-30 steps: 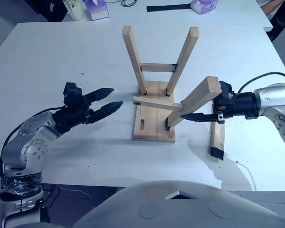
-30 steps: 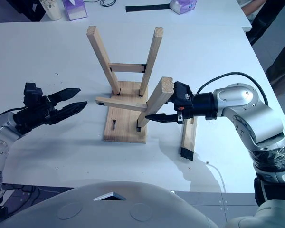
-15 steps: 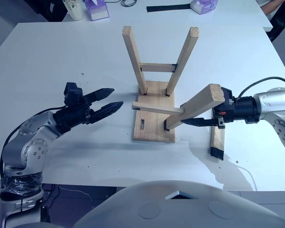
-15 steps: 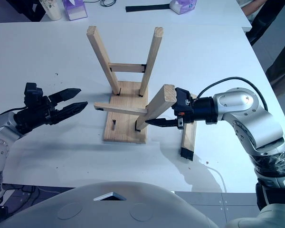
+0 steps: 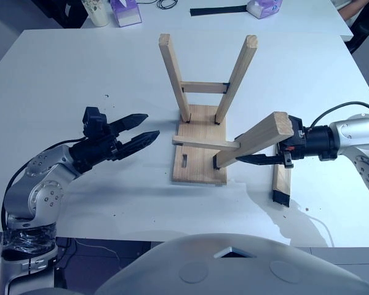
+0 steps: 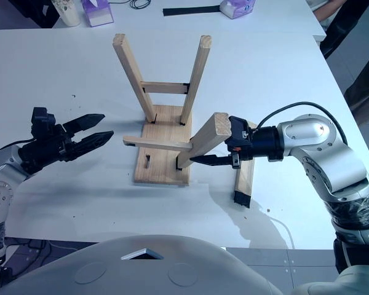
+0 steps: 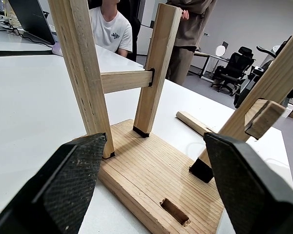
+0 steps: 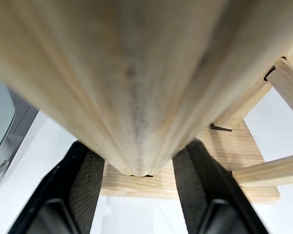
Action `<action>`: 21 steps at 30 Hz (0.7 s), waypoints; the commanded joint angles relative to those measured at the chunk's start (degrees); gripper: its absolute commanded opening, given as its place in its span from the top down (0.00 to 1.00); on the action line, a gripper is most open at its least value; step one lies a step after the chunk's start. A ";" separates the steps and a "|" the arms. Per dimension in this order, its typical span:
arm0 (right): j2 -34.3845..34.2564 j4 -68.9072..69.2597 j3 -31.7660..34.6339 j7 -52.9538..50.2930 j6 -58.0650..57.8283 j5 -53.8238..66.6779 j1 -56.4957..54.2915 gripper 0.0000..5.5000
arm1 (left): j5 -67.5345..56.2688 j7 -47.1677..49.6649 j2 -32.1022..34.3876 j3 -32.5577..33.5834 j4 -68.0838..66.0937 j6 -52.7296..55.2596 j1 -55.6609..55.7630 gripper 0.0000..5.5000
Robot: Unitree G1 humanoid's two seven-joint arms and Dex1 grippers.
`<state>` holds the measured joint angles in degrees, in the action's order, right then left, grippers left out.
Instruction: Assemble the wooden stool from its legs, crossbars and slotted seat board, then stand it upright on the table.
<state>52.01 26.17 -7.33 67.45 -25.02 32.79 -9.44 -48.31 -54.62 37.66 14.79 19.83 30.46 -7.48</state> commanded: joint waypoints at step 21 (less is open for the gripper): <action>3.05 -1.40 -0.45 -1.83 -1.07 -4.38 2.77 0.63 | 1.64 1.69 -0.94 1.72 0.71 -1.05 -2.00 0.33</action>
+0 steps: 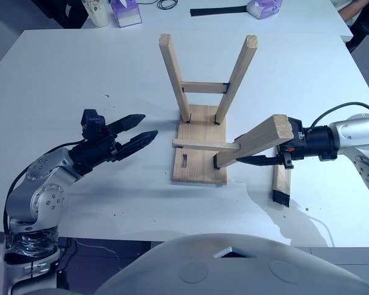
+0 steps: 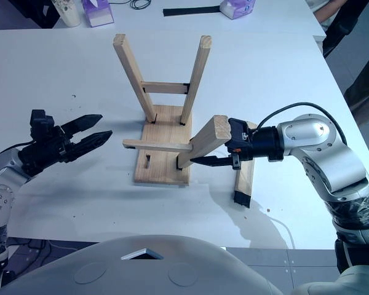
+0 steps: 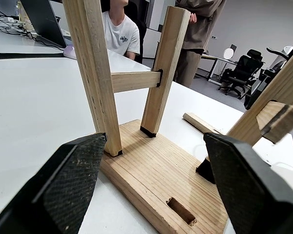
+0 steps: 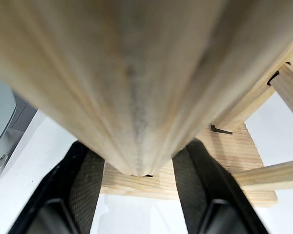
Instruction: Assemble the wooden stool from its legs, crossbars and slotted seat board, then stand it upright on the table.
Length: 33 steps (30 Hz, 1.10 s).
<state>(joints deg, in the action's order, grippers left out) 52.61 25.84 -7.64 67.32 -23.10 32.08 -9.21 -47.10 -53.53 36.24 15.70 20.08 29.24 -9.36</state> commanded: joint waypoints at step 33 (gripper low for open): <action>2.47 -1.45 -0.52 0.15 -2.27 -2.73 2.45 0.63 | 0.87 1.82 0.44 0.33 0.45 0.30 0.57 0.33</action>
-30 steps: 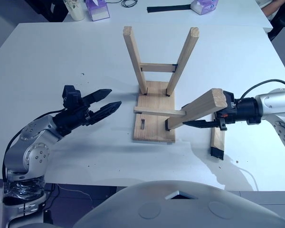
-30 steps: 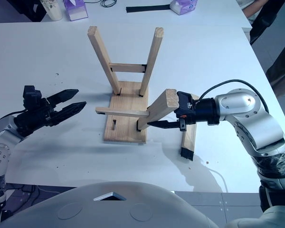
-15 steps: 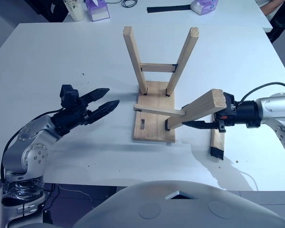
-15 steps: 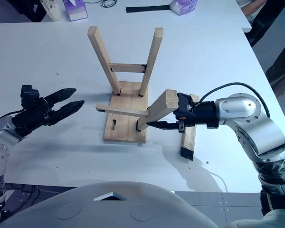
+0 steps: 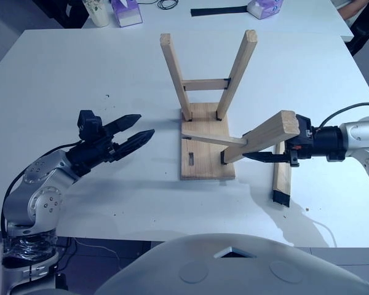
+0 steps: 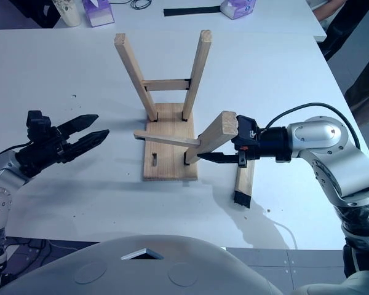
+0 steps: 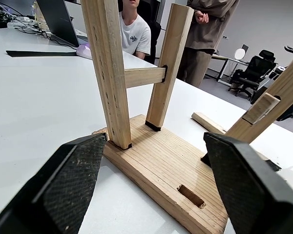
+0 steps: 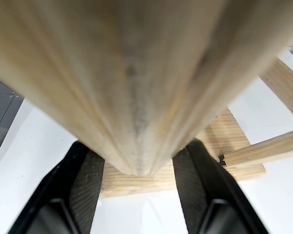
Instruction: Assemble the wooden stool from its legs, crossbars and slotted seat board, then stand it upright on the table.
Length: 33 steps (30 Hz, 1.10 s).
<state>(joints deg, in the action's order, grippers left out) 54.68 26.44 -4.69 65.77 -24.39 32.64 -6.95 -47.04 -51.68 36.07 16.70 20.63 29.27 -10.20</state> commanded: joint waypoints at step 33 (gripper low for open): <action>-3.44 -12.34 -14.39 4.01 -0.81 -9.38 -7.44 0.44 | 2.02 -1.01 0.90 -2.84 -1.72 1.46 4.73 0.33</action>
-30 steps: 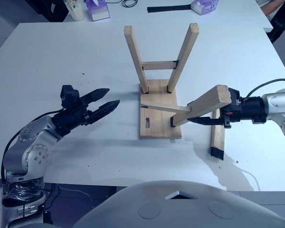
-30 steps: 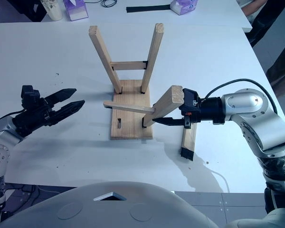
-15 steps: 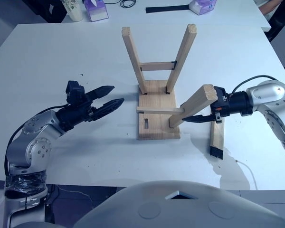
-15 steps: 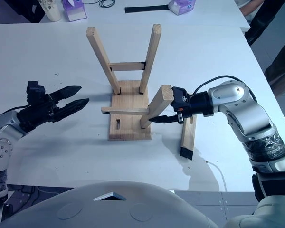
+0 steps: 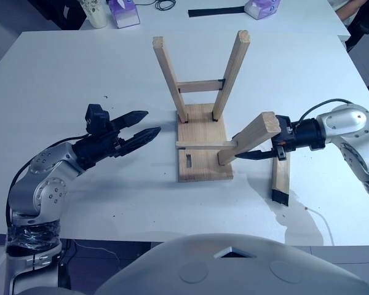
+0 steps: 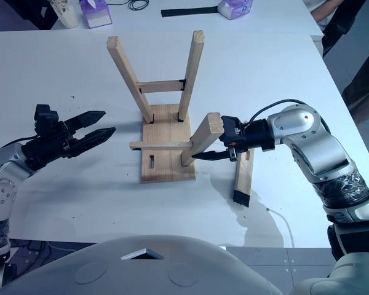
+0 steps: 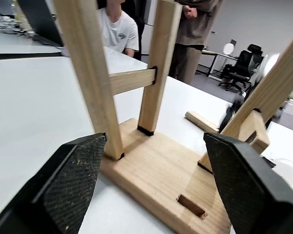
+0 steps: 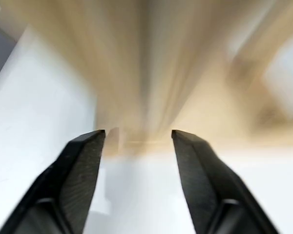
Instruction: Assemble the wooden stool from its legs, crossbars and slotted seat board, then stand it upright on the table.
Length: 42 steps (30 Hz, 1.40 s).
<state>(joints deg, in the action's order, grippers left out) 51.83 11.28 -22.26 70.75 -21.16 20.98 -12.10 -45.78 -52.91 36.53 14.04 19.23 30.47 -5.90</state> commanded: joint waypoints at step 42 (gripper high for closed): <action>-28.22 32.73 28.03 -59.27 -35.67 -10.04 48.50 0.35 | -3.86 11.97 -0.82 13.77 9.93 1.90 -12.11 0.33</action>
<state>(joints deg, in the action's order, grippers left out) 23.43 49.04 6.11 12.00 -57.33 12.74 35.28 -49.73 -41.37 35.28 27.72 29.35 31.87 -18.60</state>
